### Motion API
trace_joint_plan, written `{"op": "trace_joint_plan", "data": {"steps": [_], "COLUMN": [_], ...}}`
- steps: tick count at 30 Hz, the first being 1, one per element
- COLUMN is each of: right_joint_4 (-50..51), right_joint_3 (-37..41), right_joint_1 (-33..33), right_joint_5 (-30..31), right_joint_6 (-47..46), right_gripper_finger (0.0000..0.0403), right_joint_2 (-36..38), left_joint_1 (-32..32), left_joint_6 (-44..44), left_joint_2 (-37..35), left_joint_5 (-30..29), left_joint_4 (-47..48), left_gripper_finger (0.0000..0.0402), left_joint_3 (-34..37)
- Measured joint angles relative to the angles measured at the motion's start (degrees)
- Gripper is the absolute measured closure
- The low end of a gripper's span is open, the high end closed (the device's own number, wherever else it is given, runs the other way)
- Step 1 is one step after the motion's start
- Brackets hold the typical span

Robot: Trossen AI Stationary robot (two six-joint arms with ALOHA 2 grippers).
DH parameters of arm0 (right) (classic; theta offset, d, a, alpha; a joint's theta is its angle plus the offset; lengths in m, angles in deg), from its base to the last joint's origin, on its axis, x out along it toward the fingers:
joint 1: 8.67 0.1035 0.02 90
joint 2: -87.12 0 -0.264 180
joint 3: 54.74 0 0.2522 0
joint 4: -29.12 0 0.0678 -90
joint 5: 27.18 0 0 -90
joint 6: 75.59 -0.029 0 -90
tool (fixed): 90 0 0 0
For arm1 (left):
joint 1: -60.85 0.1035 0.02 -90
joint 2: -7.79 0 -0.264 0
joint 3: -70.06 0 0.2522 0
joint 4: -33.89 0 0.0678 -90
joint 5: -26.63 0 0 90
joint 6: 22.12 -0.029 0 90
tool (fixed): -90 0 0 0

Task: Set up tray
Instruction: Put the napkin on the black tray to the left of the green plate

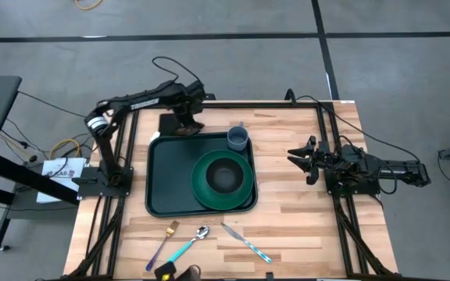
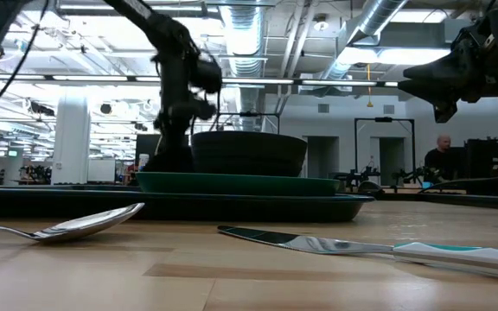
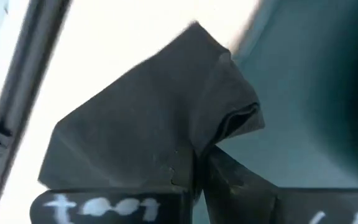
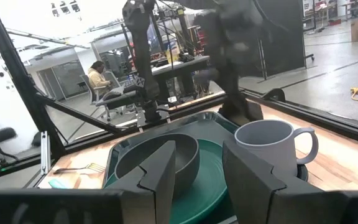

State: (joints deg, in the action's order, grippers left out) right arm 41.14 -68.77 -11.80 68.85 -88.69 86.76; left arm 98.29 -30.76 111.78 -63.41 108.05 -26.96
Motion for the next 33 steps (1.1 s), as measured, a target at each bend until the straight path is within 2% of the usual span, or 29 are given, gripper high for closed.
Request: {"op": "trace_joint_plan", "data": {"steps": [5, 9, 15, 22, 29, 33], "right_joint_4": [0.00, 0.00, 0.00, 0.00, 0.00, 0.00], "right_joint_3": [-0.01, 0.00, 0.00, 0.00, 0.00, -0.01], "right_joint_1": [0.01, 0.02, 0.02, 0.02, 0.02, 0.01], "right_joint_5": [0.02, 0.02, 0.02, 0.02, 0.02, 0.02], "right_joint_6": [-0.02, -0.02, 0.00, 0.00, 0.00, -0.01], "right_gripper_finger": [0.0280, 0.0280, 0.0280, 0.0280, 0.0280, 0.0280], "right_joint_2": [0.00, 0.02, 0.00, 0.00, 0.02, 0.01], "left_joint_1": [-3.25, -6.24, -10.38, -12.76, -18.03, -22.13], "left_joint_6": [-1.43, -2.59, -1.40, 1.44, 1.99, 0.87], "left_joint_2": [-5.65, -8.24, -14.94, -26.88, -37.50, -38.69], "left_joint_5": [0.83, 0.35, 0.42, 1.33, 3.44, 4.29], "left_joint_4": [3.82, 6.60, 2.63, -1.03, -4.50, -6.35], "left_gripper_finger": [0.0401, 0.0401, 0.0401, 0.0401, 0.0401, 0.0401], "left_joint_3": [0.87, 7.23, 18.57, 28.60, 40.32, 39.74]}}
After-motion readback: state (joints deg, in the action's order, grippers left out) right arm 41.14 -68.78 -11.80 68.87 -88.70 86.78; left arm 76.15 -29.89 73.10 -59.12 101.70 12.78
